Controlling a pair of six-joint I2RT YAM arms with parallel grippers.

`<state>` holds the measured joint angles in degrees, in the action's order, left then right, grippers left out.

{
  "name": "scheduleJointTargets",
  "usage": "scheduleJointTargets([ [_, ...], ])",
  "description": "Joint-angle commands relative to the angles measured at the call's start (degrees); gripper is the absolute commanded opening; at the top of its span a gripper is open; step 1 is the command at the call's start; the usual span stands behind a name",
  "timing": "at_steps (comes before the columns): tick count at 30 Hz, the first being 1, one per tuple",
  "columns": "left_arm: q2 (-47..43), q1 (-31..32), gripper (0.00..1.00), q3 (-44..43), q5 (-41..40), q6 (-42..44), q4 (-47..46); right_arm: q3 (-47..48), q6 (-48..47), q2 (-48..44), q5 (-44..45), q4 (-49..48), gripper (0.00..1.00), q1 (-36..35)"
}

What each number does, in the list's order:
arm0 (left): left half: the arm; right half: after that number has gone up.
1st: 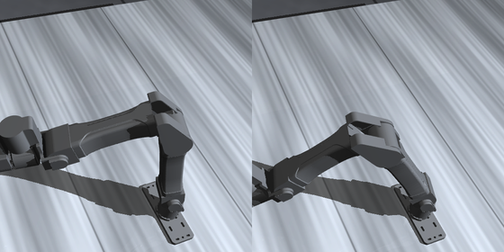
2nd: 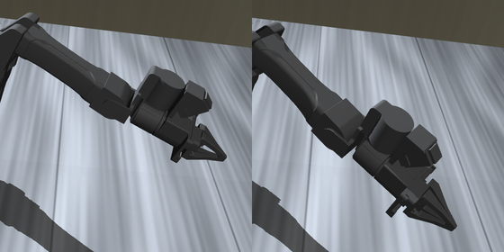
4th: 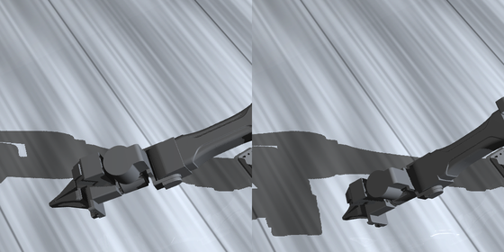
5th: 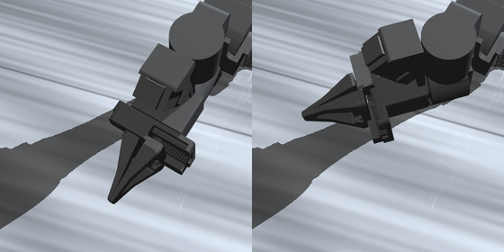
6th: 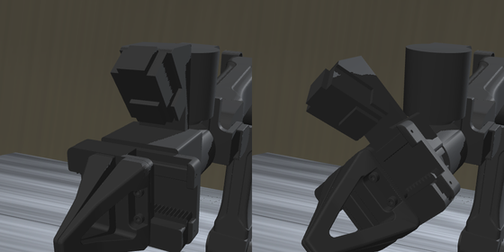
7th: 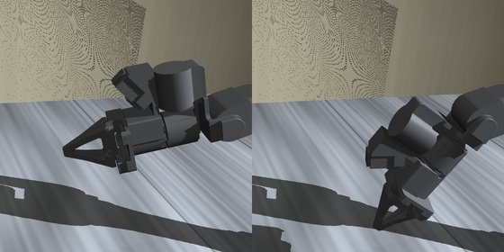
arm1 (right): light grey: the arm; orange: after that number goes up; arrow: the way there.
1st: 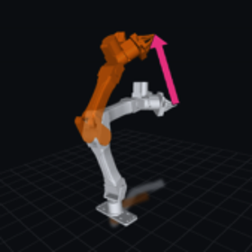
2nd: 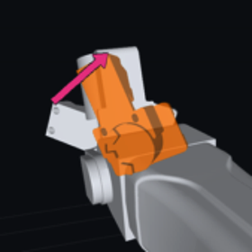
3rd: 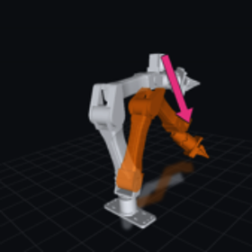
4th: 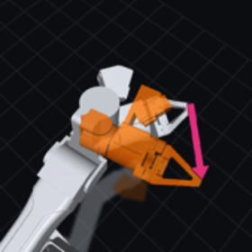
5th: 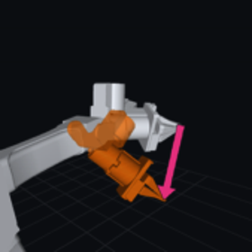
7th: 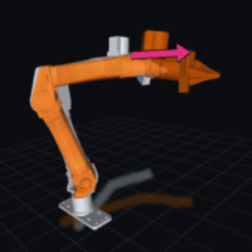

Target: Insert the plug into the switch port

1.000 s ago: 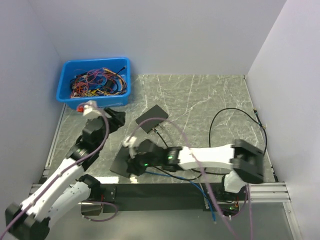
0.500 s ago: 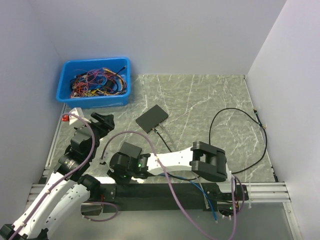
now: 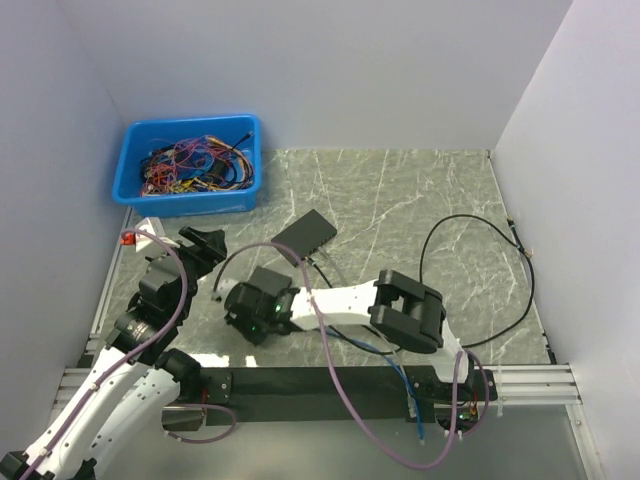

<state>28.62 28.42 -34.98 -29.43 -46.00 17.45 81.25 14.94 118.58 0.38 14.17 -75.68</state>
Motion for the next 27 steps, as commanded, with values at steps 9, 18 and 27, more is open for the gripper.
scheduleJointTargets([
  [9,0.03,-0.21,0.77,0.44,-0.98,0.12,-0.75,-1.79,-5.00,-6.95,-3.90,-3.45,0.33,6.17],
  [18,-0.32,-0.21,0.76,2.20,-1.42,-0.41,-1.11,-17.34,-7.12,-31.81,3.03,-11.71,0.83,1.94],
  [27,0.47,-0.21,0.93,4.22,-1.16,-1.99,0.47,-28.78,-2.91,-54.85,24.03,-5.76,0.92,2.03],
])
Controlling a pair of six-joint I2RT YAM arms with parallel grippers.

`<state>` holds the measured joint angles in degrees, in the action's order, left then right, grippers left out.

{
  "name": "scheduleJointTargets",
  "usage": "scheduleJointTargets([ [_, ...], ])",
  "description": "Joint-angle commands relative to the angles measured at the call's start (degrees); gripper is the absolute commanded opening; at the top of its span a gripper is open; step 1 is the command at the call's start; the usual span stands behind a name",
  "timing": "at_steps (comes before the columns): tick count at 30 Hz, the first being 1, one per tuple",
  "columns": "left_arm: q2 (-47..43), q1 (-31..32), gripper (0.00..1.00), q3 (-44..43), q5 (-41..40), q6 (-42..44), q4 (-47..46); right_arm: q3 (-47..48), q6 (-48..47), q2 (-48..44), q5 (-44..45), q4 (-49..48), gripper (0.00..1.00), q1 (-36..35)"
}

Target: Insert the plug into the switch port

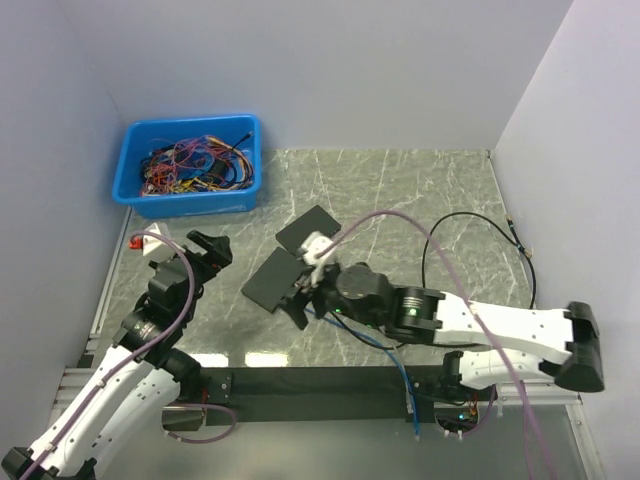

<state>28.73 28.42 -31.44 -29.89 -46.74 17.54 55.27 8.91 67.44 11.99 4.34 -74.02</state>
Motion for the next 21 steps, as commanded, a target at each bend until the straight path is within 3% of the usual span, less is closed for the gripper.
scheduleJointTargets([
  [1,0.45,-0.21,0.98,1.11,-0.70,-1.42,1.09,-3.58,4.09,-5.37,14.19,5.23,0.94,0.71],
  [4,0.54,-0.21,0.99,2.43,-0.35,-2.21,2.67,-8.06,7.34,-14.32,16.22,8.75,1.00,1.86],
  [8,-0.25,0.05,0.99,4.89,3.94,-0.91,1.01,-13.59,13.57,-22.06,17.37,12.70,1.00,4.58],
  [13,2.55,0.49,0.91,7.01,8.88,1.82,-2.51,-16.68,15.88,-31.38,12.37,15.35,1.00,10.02],
  [21,3.27,1.98,0.88,8.67,10.82,4.03,-6.11,-18.70,17.46,-37.91,11.38,15.61,1.00,10.12],
])
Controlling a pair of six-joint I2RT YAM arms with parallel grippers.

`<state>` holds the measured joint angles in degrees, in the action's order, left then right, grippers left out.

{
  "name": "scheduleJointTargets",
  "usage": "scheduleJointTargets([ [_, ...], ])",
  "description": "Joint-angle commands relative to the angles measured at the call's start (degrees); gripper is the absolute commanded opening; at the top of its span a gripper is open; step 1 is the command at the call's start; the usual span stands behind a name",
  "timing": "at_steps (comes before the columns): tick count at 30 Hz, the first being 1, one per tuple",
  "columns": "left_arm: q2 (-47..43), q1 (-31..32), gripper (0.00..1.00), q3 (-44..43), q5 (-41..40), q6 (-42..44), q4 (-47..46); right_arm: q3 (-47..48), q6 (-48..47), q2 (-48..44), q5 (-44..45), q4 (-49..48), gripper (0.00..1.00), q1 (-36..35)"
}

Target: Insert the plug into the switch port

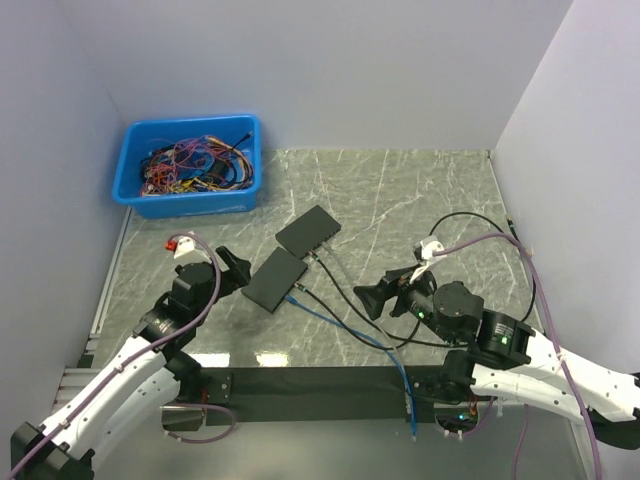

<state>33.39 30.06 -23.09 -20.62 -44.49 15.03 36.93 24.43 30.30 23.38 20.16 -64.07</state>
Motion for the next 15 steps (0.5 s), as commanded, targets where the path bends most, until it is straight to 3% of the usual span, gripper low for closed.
scheduleJointTargets([
  [1,-2.70,0.43,0.88,0.50,1.46,1.86,-3.69,-0.45,2.12,-0.95,1.05,-0.12,1.00,0.18],
  [15,-8.16,0.61,0.88,2.17,1.46,2.39,-4.39,0.60,2.56,-0.16,3.25,1.19,1.00,0.27],
])
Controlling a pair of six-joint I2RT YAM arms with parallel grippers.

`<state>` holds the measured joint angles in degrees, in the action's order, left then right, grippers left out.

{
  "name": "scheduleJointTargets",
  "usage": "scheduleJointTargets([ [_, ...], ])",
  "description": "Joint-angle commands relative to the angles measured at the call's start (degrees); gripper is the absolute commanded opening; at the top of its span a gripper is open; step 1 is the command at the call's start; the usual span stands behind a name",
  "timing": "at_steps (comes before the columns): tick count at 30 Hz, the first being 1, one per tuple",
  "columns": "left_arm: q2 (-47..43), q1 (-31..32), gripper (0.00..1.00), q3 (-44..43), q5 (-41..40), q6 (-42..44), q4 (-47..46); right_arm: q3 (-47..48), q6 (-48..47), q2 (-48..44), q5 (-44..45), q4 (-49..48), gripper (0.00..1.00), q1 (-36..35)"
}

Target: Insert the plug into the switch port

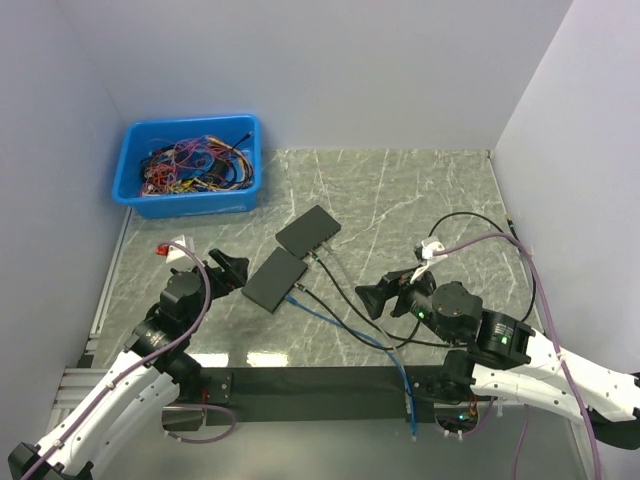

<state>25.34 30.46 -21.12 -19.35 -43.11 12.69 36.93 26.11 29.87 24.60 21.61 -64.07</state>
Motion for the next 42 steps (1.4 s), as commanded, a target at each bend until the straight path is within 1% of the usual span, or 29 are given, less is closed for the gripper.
scheduleJointTargets([
  [1,-0.12,0.22,0.88,0.21,0.19,1.01,-2.05,0.60,0.87,0.37,2.03,-0.25,1.00,0.18],
  [10,0.06,0.30,0.87,0.21,0.11,0.93,-1.97,-0.19,0.52,-0.95,2.03,-0.86,1.00,0.27],
  [21,-0.03,0.30,0.86,0.12,0.02,0.75,-1.79,-0.01,0.79,0.54,2.03,-0.69,1.00,0.26],
  [42,0.23,0.30,0.85,0.12,0.11,0.75,-1.70,-0.81,0.17,0.01,-0.08,-2.27,1.00,0.26],
])
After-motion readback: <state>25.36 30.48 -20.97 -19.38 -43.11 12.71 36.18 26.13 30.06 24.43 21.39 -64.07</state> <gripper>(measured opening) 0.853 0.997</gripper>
